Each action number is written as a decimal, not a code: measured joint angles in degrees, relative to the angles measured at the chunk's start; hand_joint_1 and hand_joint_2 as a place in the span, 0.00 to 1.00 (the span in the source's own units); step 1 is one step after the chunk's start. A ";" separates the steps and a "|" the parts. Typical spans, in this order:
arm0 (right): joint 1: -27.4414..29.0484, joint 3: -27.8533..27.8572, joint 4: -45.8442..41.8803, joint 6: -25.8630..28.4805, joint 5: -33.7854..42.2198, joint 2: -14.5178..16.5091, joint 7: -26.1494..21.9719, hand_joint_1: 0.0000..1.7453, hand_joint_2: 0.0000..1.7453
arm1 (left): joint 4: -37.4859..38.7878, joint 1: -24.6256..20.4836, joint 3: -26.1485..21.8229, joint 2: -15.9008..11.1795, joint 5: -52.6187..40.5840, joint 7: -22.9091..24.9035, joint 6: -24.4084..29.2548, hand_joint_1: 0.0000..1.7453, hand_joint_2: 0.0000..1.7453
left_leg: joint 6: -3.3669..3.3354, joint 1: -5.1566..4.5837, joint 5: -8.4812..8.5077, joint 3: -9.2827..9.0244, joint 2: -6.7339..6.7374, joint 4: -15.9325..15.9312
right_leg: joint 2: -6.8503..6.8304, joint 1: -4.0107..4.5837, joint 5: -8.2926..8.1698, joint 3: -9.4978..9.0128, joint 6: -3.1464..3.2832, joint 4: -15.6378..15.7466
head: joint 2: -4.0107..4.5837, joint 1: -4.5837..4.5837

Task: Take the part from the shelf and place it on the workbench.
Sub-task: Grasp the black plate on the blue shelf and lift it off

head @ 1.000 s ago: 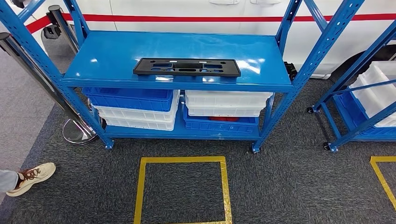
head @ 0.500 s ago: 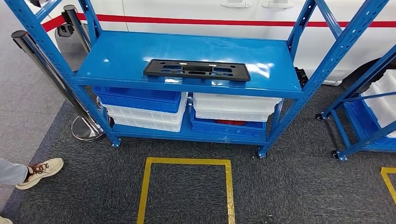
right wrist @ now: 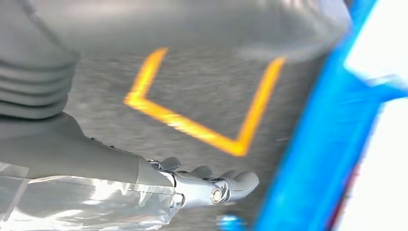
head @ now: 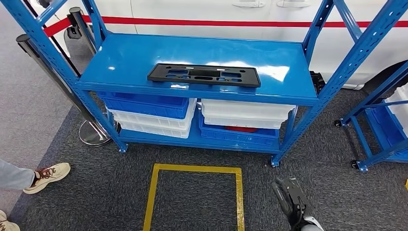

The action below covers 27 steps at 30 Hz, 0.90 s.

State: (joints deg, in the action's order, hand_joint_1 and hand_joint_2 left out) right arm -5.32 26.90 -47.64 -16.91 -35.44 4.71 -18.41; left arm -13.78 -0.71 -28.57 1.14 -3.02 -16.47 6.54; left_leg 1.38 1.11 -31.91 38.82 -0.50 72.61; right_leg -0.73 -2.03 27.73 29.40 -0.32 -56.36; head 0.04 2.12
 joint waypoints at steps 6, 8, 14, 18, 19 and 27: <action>-0.79 -4.52 -9.88 -2.93 6.34 0.09 -3.02 0.00 0.00 | 0.27 -0.21 -0.85 0.17 -0.32 -0.09 -0.17 0.00 0.00 | -0.59 0.19 5.96 -5.01 0.51 -13.24 | -0.11 -0.29 1.58 -1.08 -2.38 -0.70 | 0.00 0.15; -0.95 -6.39 -13.48 -4.00 8.48 0.14 -4.06 0.00 0.00 | 0.27 -0.26 -1.16 0.16 -0.50 -0.15 -0.30 0.00 0.00 | -1.75 0.09 5.77 -4.90 0.35 -13.16 | -0.17 -0.53 1.94 -1.08 -2.77 -0.83 | 0.00 0.08; -1.46 -11.06 -23.75 -6.94 14.67 0.21 -7.15 0.00 0.00 | 0.29 -0.34 -2.01 0.24 -1.09 -0.25 -0.67 0.00 0.00 | -3.76 -1.29 5.37 -5.34 -0.01 -13.33 | 0.11 0.79 8.46 8.68 -1.60 -18.39 | 0.00 -0.03; -1.91 -14.25 -31.16 -9.19 19.33 0.22 -9.38 0.00 0.00 | 0.37 -0.37 -2.64 0.64 -1.38 -0.30 -0.75 0.00 0.00 | -4.80 -3.15 4.66 -6.69 0.48 -13.41 | -0.96 3.39 0.56 5.63 2.79 -8.27 | 0.00 0.25; -2.15 -15.02 -32.91 -9.69 20.46 0.26 -9.90 0.00 0.00 | 0.44 -0.35 -2.79 0.78 -1.44 -0.34 -0.77 0.00 0.00 | -4.88 -3.33 4.54 -6.85 0.71 -13.46 | -1.60 3.94 -0.46 4.50 3.91 -5.47 | 0.00 0.47; -3.03 -21.05 -46.37 -14.72 30.11 0.82 -14.11 0.00 0.00 | 0.62 -0.56 -4.34 1.08 -2.31 -0.44 -0.88 0.00 0.00 | -2.53 -2.29 -0.56 -3.47 0.71 -5.46 | 0.22 2.45 -2.36 1.94 3.13 0.65 | 0.00 0.84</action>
State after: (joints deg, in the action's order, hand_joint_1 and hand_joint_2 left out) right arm -8.35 5.85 -94.01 -31.63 -5.33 5.53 -32.52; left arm -13.16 -1.27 -32.91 2.21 -5.33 -16.92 5.66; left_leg -1.15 -1.19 -32.47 35.35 0.21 67.15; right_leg -0.51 0.42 25.37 31.35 2.81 -55.71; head 0.04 2.96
